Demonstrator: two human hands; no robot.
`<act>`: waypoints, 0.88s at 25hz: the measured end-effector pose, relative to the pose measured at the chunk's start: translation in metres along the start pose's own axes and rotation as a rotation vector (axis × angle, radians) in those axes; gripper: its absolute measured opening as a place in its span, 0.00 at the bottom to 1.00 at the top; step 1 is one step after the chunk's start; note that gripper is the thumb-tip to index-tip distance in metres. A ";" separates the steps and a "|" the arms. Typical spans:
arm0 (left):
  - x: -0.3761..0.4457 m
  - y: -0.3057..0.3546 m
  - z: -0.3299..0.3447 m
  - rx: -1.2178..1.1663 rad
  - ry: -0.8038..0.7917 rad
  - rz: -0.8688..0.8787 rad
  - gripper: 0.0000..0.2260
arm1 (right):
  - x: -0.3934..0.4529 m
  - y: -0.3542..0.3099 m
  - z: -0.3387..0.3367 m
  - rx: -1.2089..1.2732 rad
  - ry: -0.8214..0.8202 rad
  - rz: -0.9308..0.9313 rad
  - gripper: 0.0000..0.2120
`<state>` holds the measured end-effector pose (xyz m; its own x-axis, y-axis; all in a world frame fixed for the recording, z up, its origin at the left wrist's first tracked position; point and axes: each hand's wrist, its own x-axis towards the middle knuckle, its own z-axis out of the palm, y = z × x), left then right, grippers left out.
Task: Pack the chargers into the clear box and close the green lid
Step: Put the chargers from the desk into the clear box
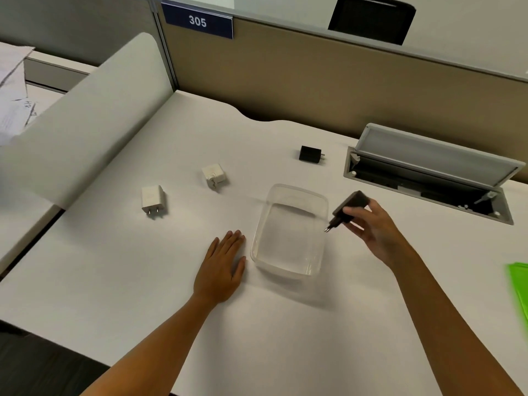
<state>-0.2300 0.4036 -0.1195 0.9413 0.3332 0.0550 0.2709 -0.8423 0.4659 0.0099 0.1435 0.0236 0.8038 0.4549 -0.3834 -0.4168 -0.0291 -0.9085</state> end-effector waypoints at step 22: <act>0.000 -0.002 0.003 0.028 0.021 -0.005 0.27 | 0.000 0.074 0.100 -1.070 -0.303 0.044 0.09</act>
<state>-0.2298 0.4041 -0.1231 0.9355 0.3461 0.0711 0.2817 -0.8521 0.4412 -0.0635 0.2305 -0.0265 0.5996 0.6291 -0.4947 0.2564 -0.7366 -0.6259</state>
